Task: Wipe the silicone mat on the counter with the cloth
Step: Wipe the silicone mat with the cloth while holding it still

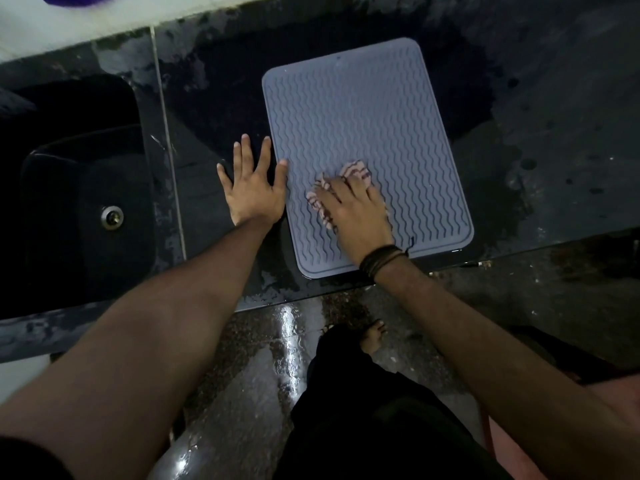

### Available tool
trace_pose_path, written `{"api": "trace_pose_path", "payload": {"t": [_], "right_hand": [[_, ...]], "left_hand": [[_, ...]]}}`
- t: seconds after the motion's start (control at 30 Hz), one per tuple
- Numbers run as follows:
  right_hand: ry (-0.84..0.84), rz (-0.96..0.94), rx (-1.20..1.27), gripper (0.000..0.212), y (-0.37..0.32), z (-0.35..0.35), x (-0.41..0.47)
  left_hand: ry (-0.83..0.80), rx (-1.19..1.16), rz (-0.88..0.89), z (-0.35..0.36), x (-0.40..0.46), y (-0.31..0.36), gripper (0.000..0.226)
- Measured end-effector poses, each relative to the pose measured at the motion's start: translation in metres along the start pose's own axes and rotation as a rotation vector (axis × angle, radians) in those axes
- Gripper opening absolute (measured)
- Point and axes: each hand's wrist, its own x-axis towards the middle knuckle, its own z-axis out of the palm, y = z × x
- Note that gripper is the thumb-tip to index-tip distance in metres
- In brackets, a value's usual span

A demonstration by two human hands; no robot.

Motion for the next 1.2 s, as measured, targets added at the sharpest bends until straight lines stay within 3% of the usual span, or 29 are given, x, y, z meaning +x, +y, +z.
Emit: {"api": "trace_pose_path", "payload": {"t": [0.3,0.53,0.7,1.03,1.2], "right_hand": [[-0.010,-0.074,0.000,0.053,0.017,0.002,-0.077],[0.161,0.018,0.074,0.054,0.002,-0.038,0.021],[-0.019,0.007,-0.032,0.054,-0.010,-0.027,0.077],[-0.063,-0.089,-0.016,0.051,-0.006,-0.007,-0.032],[0.002,-0.045,0.011,0.061,-0.011,-0.016,-0.021]], "left_hand": [[0.008,0.005,0.000,0.003,0.002,-0.003,0.064],[0.039,0.001,0.012,0.007,0.004,-0.005,0.064],[0.046,0.020,0.004,0.009,0.004,-0.006,0.064],[0.035,-0.028,-0.001,0.006,0.003,-0.003,0.063],[0.041,-0.018,0.002,0.006,0.003,-0.004,0.063]]}}
